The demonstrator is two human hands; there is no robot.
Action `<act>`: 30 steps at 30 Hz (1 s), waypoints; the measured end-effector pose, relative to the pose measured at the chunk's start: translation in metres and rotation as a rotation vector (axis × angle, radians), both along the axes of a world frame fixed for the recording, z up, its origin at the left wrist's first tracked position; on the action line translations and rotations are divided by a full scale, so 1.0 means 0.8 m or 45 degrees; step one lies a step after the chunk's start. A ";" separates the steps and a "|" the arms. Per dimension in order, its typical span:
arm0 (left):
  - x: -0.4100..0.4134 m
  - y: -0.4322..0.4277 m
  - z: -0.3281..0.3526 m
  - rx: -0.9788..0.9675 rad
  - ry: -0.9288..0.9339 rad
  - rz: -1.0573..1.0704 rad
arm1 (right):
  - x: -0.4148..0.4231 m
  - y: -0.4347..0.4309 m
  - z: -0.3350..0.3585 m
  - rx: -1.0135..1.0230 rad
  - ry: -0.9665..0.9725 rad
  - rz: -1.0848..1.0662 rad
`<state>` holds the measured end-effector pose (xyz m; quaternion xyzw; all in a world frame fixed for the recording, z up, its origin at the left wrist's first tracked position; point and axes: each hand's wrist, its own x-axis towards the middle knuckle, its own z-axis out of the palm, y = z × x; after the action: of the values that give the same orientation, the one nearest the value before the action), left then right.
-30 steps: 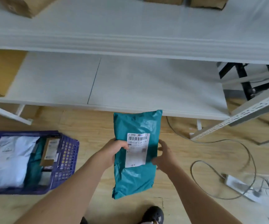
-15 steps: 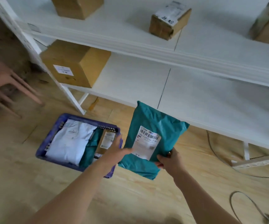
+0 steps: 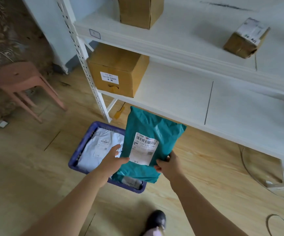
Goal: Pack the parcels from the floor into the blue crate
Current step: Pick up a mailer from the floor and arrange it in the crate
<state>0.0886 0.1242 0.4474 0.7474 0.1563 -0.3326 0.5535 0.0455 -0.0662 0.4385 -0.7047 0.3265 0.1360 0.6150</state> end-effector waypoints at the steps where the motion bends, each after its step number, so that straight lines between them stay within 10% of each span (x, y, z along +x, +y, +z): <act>1: 0.011 0.006 -0.008 0.002 0.018 0.004 | 0.010 0.007 -0.006 -0.029 0.008 0.014; 30: 0.224 0.109 -0.400 0.167 0.346 -0.460 | 0.196 0.150 -0.421 -0.108 0.636 -0.158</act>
<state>0.2677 0.2112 0.1272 0.7461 0.1142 -0.5129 0.4090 0.2023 0.0538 0.1018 -0.6531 0.5163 0.2540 0.4923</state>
